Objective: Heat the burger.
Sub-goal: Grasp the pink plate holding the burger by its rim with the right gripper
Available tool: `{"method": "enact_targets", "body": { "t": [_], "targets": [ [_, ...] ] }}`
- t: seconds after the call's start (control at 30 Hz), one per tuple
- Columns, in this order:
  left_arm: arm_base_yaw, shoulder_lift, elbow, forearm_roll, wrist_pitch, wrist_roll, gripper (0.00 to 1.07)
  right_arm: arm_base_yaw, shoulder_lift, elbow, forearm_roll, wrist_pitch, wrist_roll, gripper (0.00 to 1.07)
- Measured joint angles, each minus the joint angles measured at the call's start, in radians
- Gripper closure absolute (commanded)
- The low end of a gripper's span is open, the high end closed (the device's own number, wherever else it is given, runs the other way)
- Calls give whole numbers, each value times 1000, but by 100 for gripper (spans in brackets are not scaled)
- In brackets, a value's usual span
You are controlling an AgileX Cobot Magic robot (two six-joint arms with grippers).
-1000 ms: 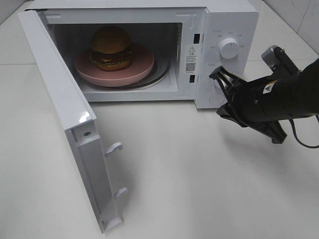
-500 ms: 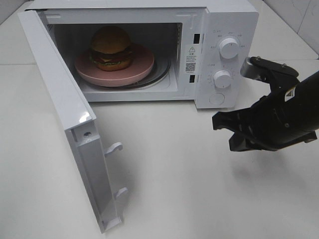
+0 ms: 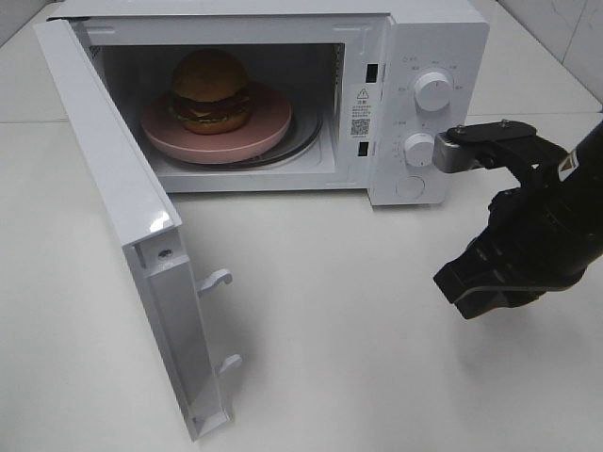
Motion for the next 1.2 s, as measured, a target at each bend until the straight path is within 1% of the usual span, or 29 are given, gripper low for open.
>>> {"method": "enact_targets", "body": {
  "t": [0.03, 0.07, 0.1, 0.13, 0.17, 0.2, 0.23, 0.27, 0.3, 0.5, 0.7, 0.77, 0.87, 1.2],
  "targets": [
    [0, 0, 0, 0, 0, 0, 26, 0, 0, -14, -9, 14, -40, 65],
    [0, 0, 0, 0, 0, 0, 26, 0, 0, -28, -9, 29, -93, 58],
    [0, 0, 0, 0, 0, 0, 26, 0, 0, -28, -9, 29, -93, 58],
    [0, 0, 0, 0, 0, 0, 26, 0, 0, -35, -12, 36, -121, 38],
    [0, 0, 0, 0, 0, 0, 26, 0, 0, -35, -12, 36, -121, 38],
    [0, 0, 0, 0, 0, 0, 26, 0, 0, -45, -15, 45, -172, 20],
    [0, 0, 0, 0, 0, 0, 26, 0, 0, -49, -15, 46, -200, 13],
    [0, 0, 0, 0, 0, 0, 26, 0, 0, -49, -15, 46, -200, 13],
    [0, 0, 0, 0, 0, 0, 26, 0, 0, -58, -16, 46, -255, 6],
    [0, 0, 0, 0, 0, 0, 26, 0, 0, -93, -42, 46, -399, 8],
    [0, 0, 0, 0, 0, 0, 26, 0, 0, -119, -79, 46, -425, 9],
    [0, 0, 0, 0, 0, 0, 26, 0, 0, -131, -142, 45, -441, 10],
    [0, 0, 0, 0, 0, 0, 26, 0, 0, -133, -172, 43, -457, 10],
    [0, 0, 0, 0, 0, 0, 26, 2, 0, -133, -193, -24, -526, 11]
  ]
}}
